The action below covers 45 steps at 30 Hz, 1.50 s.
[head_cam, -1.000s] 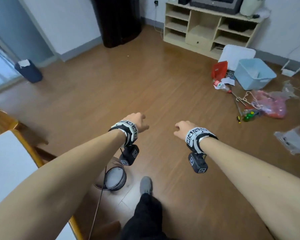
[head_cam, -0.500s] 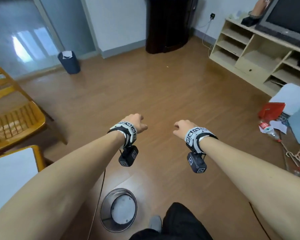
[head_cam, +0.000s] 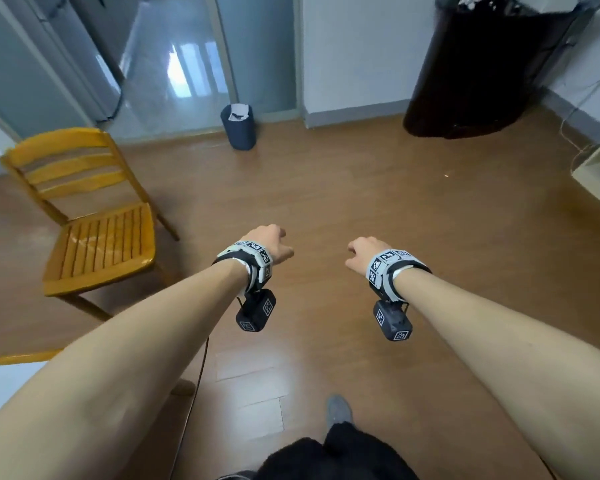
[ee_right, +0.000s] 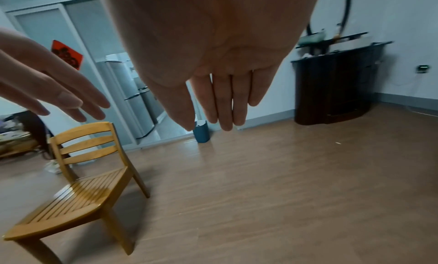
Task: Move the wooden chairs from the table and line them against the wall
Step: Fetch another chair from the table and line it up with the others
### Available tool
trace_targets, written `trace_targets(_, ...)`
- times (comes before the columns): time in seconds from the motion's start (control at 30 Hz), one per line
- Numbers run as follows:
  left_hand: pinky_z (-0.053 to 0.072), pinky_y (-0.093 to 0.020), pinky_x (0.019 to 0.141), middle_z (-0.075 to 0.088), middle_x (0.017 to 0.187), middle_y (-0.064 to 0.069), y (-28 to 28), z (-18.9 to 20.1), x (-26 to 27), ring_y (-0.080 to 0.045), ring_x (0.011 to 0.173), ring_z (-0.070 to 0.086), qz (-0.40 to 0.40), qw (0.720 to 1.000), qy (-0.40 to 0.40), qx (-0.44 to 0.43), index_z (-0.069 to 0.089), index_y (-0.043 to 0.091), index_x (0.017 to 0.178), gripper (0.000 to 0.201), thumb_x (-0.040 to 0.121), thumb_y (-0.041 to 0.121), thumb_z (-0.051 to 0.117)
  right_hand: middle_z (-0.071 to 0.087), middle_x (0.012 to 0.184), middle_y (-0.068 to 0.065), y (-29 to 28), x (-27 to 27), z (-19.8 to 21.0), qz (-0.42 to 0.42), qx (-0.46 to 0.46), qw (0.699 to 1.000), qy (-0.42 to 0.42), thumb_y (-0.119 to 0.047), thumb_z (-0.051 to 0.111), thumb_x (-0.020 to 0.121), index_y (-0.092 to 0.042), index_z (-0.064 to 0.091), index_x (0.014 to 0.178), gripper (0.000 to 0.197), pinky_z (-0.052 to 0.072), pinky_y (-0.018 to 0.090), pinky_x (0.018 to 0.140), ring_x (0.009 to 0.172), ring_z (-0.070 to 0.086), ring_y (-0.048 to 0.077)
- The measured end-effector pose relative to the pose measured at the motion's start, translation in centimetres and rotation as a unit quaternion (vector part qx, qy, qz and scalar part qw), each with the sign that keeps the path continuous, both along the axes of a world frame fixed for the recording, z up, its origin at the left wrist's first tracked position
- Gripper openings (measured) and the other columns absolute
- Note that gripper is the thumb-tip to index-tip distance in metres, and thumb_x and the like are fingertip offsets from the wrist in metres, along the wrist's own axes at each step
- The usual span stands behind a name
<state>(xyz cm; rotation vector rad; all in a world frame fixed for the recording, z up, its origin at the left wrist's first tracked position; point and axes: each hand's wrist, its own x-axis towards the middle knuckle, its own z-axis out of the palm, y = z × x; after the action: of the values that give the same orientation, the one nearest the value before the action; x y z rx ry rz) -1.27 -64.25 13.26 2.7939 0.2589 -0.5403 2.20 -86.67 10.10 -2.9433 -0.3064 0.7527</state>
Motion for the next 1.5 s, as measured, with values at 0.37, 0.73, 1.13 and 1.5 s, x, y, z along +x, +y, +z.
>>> trace_targets(0.37,0.049,-0.036,0.095,0.06,0.132,-0.008,19.4,-1.5,15.8,-0.03,0.116,0.059,0.18,0.983,0.016,0.007,0.052,0.022,0.139,0.058,0.085,0.041,0.062,0.065,0.127,0.008,22.2,23.2,-0.5,0.19,-0.008,0.982,-0.001,-0.028,0.055,0.093,-0.019,0.058,0.137,0.045,0.054,0.035,0.085,0.107,0.066,0.03)
trace_targets(0.73,0.048,-0.038,0.098,0.059,0.135,-0.007,39.0,-1.8,37.4,-0.029,0.119,0.057,0.231,0.973,0.014,-0.022,0.05,0.023,0.141,0.061,0.085,0.042,0.062,0.06,0.138,0.006,42.2,46.0,1.1,0.209,-0.007,0.978,0.008,-0.03,0.056,0.094,-0.023,0.05,0.146,0.053,0.051,0.036,0.096,0.119,0.061,0.029)
trace_targets(1.13,0.048,-0.039,0.1,0.057,0.139,-0.008,56.9,-4.4,55.4,-0.031,0.123,0.056,0.31,0.949,0.045,-0.02,0.047,0.024,0.144,0.065,0.084,0.045,0.061,0.065,0.126,0.008,62.7,67.4,-3.4,0.311,-0.031,0.95,0.021,-0.028,0.056,0.093,-0.019,0.056,0.139,0.046,0.051,0.031,0.078,0.105,0.065,0.03)
trace_targets(1.5,0.05,-0.037,0.094,0.059,0.135,-0.007,74.6,-4.1,58.3,-0.03,0.118,0.058,0.513,0.855,0.061,-0.041,0.048,0.023,0.144,0.058,0.09,0.042,0.059,0.062,0.135,0.007,89.9,76.2,-3.9,0.499,-0.028,0.863,0.077,-0.027,0.057,0.093,-0.019,0.053,0.144,0.051,0.052,0.034,0.092,0.113,0.064,0.028)
